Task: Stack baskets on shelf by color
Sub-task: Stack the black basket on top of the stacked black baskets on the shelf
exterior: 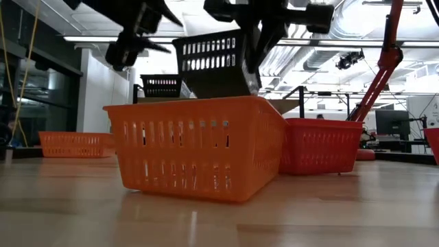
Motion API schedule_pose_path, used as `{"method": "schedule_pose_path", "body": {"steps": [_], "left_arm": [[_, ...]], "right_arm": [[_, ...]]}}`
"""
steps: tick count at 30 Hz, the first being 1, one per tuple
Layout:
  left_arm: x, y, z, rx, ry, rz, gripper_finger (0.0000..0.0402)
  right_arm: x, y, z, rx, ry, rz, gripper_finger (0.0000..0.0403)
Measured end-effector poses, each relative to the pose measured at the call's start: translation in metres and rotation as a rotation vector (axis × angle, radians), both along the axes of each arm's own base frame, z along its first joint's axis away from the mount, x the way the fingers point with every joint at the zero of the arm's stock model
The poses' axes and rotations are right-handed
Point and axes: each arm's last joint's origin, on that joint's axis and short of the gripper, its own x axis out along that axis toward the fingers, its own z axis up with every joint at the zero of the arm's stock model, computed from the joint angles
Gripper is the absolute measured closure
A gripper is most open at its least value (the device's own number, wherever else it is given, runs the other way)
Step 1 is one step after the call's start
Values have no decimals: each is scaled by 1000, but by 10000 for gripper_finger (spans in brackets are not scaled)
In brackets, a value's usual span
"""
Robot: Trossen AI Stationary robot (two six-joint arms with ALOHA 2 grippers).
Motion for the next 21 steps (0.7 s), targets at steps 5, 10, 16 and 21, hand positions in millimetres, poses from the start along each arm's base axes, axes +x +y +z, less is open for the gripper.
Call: {"method": "schedule_pose_path", "body": {"steps": [5, 10, 16, 21], "left_arm": [[17, 1, -23, -48, 94, 6, 183], [29, 1, -40, -93, 143, -13, 183], [39, 2, -53, -116, 168, -7, 183], [44, 3, -65, -131, 216, 2, 183]], "right_arm": [[3, 7, -11, 23, -28, 35, 403], [2, 6, -20, 27, -15, 35, 403], [3, 3, -25, 21, -10, 42, 403], [5, -1, -25, 25, -29, 31, 403]]}}
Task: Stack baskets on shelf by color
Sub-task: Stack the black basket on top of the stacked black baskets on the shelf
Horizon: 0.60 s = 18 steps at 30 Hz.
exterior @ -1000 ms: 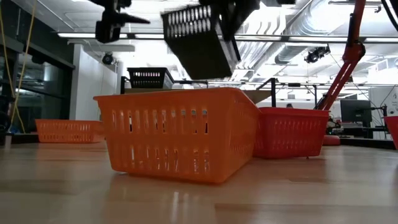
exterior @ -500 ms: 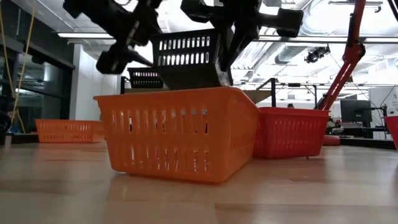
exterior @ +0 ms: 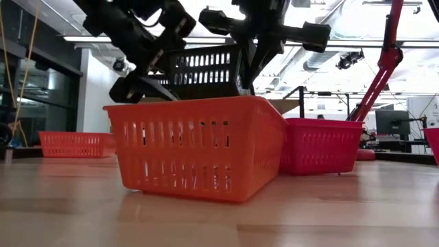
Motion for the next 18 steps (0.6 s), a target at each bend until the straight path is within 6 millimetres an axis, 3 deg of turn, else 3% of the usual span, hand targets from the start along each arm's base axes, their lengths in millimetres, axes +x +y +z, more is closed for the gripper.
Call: {"method": "schedule_pose_path", "body": {"steps": [8, 12, 18], "left_arm": [[4, 1, -9, -3, 32, 0, 208], [4, 1, -9, 17, 32, -9, 264], [3, 1, -10, 40, 37, -25, 383]], "right_arm": [[1, -3, 0, 2, -9, -7, 403], [2, -2, 1, 4, -20, -7, 403], [4, -2, 1, -2, -39, -13, 402]]}}
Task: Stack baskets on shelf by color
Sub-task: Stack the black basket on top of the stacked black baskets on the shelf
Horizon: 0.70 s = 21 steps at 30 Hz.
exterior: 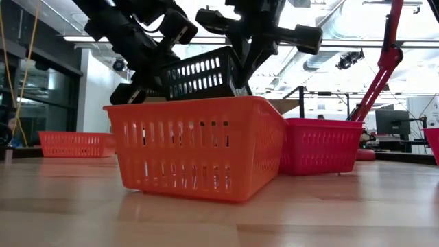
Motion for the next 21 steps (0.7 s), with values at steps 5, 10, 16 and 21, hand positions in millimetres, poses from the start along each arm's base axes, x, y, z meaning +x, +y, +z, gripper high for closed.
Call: {"method": "schedule_pose_path", "body": {"steps": [5, 10, 16, 21], "left_arm": [[0, 0, 0, 8, 4, -2, 391], [-1, 0, -1, 18, 7, -9, 399], [-1, 4, 0, 30, 7, -19, 401], [-10, 11, 8, 49, 6, -25, 401]], "right_arm": [[2, 0, 2, 2, -48, -114, 396], [5, 1, 15, 36, -89, -153, 330], [7, 1, 45, 43, -152, -179, 215], [0, -1, 79, 76, -181, -285, 164]]}}
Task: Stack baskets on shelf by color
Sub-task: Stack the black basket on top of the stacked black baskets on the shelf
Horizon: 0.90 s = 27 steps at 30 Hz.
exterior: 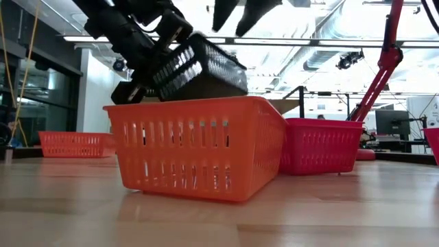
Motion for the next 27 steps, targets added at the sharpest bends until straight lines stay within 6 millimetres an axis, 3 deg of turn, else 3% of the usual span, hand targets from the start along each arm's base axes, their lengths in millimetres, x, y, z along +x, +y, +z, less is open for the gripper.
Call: {"method": "schedule_pose_path", "body": {"steps": [6, 10, 14, 21, 27], "left_arm": [[-21, -5, 29, 41, -67, -55, 401], [-45, -16, 70, 61, -246, -75, 401], [-76, -18, 123, 191, -394, 20, 401], [-123, 3, 189, 483, -134, 199, 401], [-128, 33, 197, 559, 71, 287, 401]], "right_arm": [[-16, -13, 39, 120, -32, -234, 160], [-27, -33, 49, 243, 14, -423, 160], [-35, -49, 51, 280, 44, -522, 160], [-49, -66, 68, 309, -13, -593, 160], [-77, -75, 96, 379, -134, -718, 160]]}}
